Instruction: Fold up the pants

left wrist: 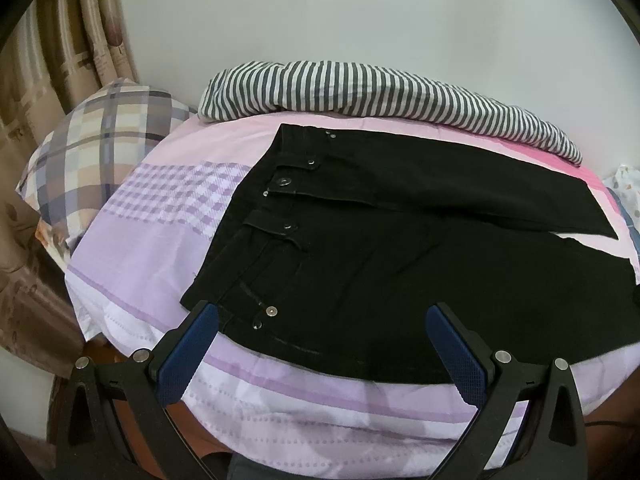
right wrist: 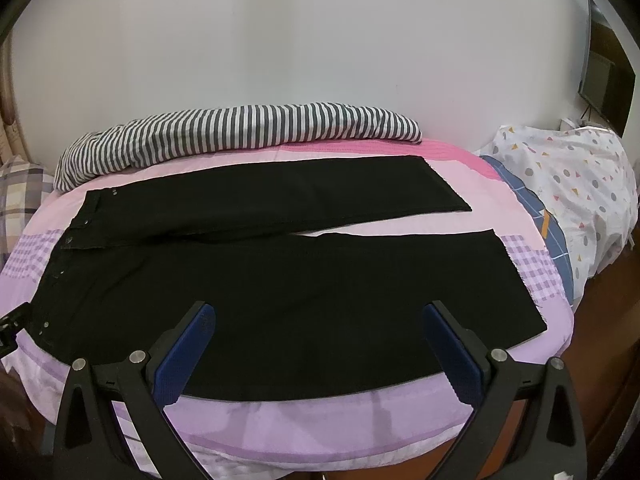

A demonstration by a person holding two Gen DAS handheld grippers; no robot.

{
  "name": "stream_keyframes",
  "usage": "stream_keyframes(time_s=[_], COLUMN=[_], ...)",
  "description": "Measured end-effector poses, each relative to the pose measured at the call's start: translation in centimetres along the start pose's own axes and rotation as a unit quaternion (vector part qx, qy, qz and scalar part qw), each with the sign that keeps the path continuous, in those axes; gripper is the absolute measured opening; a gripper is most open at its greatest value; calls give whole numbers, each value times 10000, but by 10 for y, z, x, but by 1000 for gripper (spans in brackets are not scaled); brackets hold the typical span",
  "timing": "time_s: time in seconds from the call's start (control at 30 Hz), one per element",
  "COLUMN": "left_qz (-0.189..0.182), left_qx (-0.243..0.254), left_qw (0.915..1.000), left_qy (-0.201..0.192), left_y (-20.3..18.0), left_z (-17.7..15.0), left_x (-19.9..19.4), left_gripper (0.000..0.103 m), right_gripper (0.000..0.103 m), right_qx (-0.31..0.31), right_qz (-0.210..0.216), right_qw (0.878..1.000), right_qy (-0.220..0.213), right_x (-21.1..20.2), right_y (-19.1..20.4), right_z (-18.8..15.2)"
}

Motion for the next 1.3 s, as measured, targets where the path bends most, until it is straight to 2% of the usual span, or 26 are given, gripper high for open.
stream_keyframes(time_s=[0.63, 0.8, 0.93, 1.1, 1.13, 1.23, 1.3], left_qz=[-48, -356, -489, -378, -399, -747, -1106], left_qx=[92, -131, -604, -834, -855, -1139, -1541], left_qw=[9999, 9990, 9964, 9954, 9950, 9893, 9788], left_qy=[107, 246, 324, 268, 318, 518, 775], left_y=[-8, -4, 20, 58, 66, 82, 94], left_z=[1, 12, 38, 78, 88, 106, 116], left_x=[12, 25, 53, 100, 114, 146, 175], left_gripper=[103, 103, 103, 95, 88, 73, 65], right_gripper=[102, 102, 102, 102, 102, 102, 102], right_qx=[39, 234, 341, 432, 446, 375, 268], right_qz=[46, 513, 848, 1313, 1377, 1438, 1440], right_qw=[10000, 9982, 9954, 9897, 9886, 9878, 9881], right_qy=[78, 184, 278, 383, 414, 461, 475], right_x=[13, 23, 39, 69, 75, 98, 113], right_y=[3, 7, 16, 34, 39, 48, 55], right_z=[2, 6, 14, 34, 39, 52, 60])
Point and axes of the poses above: each gripper's, at about its wrist camera, not at the fingertips, and x roughly the way its jaws point, y to its left, z to its top, the point moved 5 cm from there along x, roughly the way its jaws point, and after that the axes turned 14 degrees about -y, right-handed, at the moved point
